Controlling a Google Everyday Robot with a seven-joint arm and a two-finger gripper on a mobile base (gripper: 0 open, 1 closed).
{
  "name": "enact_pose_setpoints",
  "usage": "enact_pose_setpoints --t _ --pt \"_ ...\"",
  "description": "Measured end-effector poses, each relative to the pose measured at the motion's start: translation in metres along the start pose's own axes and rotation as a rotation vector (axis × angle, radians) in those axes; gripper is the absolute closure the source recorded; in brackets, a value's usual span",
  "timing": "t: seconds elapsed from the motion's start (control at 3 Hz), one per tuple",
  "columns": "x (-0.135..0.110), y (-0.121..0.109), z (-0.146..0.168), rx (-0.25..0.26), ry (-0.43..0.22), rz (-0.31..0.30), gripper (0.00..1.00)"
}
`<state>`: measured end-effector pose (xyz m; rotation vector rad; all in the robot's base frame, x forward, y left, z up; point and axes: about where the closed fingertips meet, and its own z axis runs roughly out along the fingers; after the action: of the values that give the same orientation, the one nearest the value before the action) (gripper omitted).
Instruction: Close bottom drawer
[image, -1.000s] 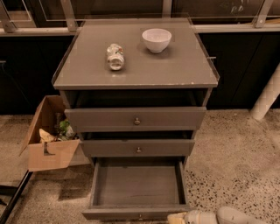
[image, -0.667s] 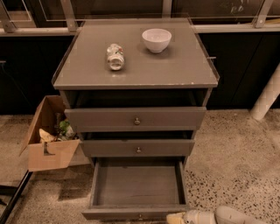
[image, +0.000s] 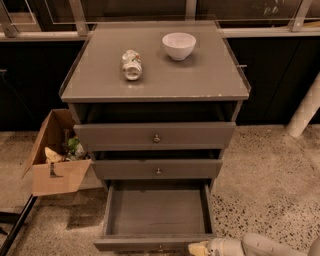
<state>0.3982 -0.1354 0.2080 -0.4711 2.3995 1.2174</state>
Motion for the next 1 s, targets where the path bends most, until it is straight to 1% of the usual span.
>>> enact_pose_setpoints --t 0.33,1.0 --pt "0.002 -0.011 0.009 -0.001 0.012 0.021 1.0" --pt "0.011 -0.025 0.024 0.004 0.034 0.063 1.0"
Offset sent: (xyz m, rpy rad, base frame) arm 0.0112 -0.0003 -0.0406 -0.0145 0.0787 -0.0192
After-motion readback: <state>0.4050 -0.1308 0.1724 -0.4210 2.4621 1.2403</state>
